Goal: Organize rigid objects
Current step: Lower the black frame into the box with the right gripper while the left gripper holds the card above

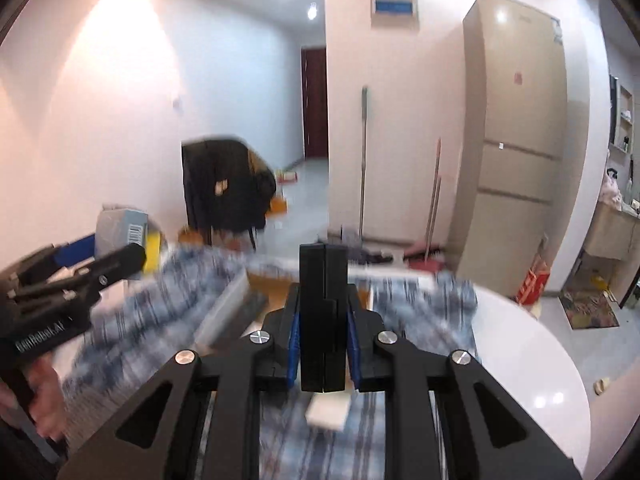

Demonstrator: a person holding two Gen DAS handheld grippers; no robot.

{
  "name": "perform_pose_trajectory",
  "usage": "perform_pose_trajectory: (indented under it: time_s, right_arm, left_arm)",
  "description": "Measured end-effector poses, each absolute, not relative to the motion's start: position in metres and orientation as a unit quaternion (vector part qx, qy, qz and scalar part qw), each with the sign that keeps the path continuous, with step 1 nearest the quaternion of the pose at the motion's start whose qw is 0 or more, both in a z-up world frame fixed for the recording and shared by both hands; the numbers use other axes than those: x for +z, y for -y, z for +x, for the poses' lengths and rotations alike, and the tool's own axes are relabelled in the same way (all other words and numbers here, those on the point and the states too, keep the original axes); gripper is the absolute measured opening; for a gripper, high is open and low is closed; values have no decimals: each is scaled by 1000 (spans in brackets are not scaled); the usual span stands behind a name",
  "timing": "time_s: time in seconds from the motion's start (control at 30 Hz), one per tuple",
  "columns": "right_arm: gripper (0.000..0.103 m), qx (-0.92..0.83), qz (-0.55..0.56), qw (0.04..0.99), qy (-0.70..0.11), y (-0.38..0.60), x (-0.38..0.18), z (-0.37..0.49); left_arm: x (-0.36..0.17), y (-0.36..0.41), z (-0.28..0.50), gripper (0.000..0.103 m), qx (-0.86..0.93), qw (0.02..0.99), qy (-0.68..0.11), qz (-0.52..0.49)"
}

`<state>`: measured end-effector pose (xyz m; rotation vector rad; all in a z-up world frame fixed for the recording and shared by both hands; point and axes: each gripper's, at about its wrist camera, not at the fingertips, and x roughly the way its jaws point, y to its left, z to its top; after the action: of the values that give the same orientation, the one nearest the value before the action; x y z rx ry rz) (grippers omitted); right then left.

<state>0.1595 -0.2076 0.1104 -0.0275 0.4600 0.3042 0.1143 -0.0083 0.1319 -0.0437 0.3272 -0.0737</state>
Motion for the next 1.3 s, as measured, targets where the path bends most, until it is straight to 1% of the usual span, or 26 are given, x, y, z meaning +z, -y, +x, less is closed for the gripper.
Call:
perform_pose_trajectory:
  time_s: [0.1, 0.17, 0.23, 0.33, 0.5, 0.57, 0.7, 0.8, 0.93, 1.3]
  right_arm:
    - [18, 131, 1, 973, -191, 202, 129, 177]
    - [18, 122, 12, 977, -174, 198, 134, 194]
    - [18, 105, 21, 979, -175, 195, 129, 213]
    - [18, 100, 36, 974, -202, 191, 107, 247]
    - [18, 84, 9, 951, -297, 176, 49, 310]
    - [18, 75, 3, 940, -334, 175, 27, 325]
    - [18, 99, 40, 918, -382, 184, -11, 341]
    - [18, 100, 43, 912, -395, 182, -30, 341]
    - [18, 116, 59, 905, -405, 180, -40, 348]
    - [18, 199, 137, 874, -421, 186, -55, 355]
  left_arm:
    - [145, 11, 126, 67, -29, 994, -104, -8]
    - [145, 12, 140, 67, -22, 996, -90, -4]
    - [138, 9, 161, 67, -32, 994, -101, -7]
    - [112, 5, 200, 67, -32, 990, -135, -11]
    - [63, 12, 270, 67, -54, 974, -221, -13]
    - [45, 10, 282, 67, -57, 969, -238, -27]
    - [10, 11, 294, 67, -57, 965, -256, -27]
    - [-11, 14, 304, 67, -42, 960, -276, -19]
    - [-28, 14, 308, 67, -47, 956, -290, -16]
    - [-29, 12, 300, 67, -49, 957, -284, -24]
